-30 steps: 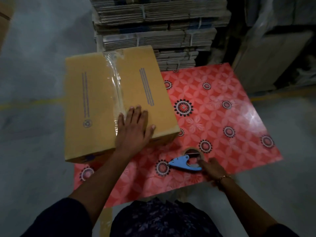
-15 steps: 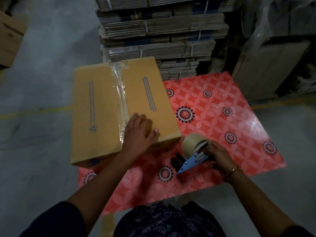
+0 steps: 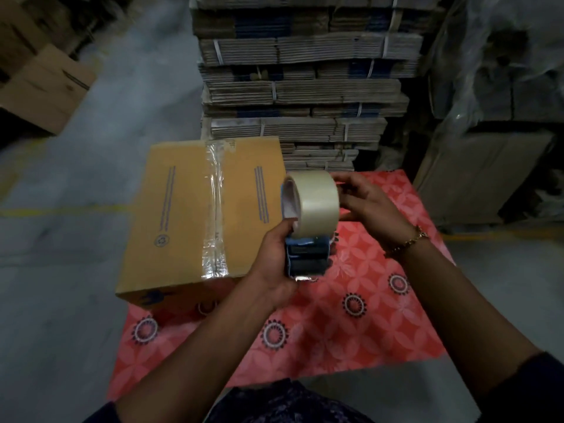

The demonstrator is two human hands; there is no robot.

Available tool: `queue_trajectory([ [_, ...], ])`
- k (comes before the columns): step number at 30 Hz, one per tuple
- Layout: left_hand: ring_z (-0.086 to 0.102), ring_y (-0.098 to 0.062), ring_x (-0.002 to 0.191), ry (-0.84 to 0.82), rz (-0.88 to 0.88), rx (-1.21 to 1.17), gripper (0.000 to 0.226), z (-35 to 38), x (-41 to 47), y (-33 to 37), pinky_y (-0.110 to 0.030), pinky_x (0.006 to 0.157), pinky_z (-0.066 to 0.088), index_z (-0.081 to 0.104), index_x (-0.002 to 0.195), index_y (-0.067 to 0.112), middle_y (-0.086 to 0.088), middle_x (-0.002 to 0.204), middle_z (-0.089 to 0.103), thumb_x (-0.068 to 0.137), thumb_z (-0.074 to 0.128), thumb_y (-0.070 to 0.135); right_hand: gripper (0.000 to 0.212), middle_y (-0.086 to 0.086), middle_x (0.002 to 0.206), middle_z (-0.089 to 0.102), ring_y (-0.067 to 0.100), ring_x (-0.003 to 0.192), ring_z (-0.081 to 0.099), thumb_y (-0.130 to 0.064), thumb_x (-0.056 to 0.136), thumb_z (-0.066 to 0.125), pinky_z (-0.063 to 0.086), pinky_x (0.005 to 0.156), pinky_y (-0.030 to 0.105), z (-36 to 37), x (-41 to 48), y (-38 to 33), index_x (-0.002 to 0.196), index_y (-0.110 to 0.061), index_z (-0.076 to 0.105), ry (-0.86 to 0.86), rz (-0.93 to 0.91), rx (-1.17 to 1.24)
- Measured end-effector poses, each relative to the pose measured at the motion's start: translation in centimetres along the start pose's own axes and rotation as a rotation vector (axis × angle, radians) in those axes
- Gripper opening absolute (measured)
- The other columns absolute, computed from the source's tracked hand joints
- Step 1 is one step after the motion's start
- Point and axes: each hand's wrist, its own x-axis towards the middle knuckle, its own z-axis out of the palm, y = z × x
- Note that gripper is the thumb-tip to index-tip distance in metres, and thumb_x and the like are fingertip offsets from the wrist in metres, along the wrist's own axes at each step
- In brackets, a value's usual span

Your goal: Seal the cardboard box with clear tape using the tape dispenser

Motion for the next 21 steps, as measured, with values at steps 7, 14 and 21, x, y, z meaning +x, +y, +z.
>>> queue_trajectory([
  [7,0.067,-0.025,0.075,0.102,0.252,-0.140,0.039,2.1,1.0,1.1,-0.030,0.058,0.056,0.067,0.115,0.008,-0.009,0.087,0.070,0.087,0.053,0.031,0.017,0.006,0.093,0.078,0.018,0.074,0.069,-0.027,0.093,0.062,0.052,0.064,0.030,-1.7,-5.6,4.0,0.099,-0.014,0.072,-0.038,0.170,0.222],
  [14,0.066,-0.028,0.079,0.196,0.381,-0.107,0.054,5.3,1.9,-0.7,-0.030,0.062,0.056,0.059,0.133,-0.002,-0.016,0.095,0.066,0.092,0.046,0.031,0.034,0.006,0.088,0.074,0.018,0.070,0.066,-0.036,0.084,0.065,0.050,0.058,0.026,-0.5,-7.7,4.3,0.102,-0.007,0.071,-0.168,0.231,0.347],
  [21,0.064,-0.026,0.072,0.252,0.449,-0.047,0.047,6.9,2.4,-2.0,-0.027,0.058,0.054,0.064,0.117,0.001,-0.015,0.089,0.066,0.093,0.045,0.036,0.044,0.004,0.077,0.070,0.015,0.062,0.060,-0.050,0.085,0.060,0.044,0.051,0.025,-0.8,-8.3,3.4,0.095,-0.008,0.071,-0.042,0.211,0.437],
])
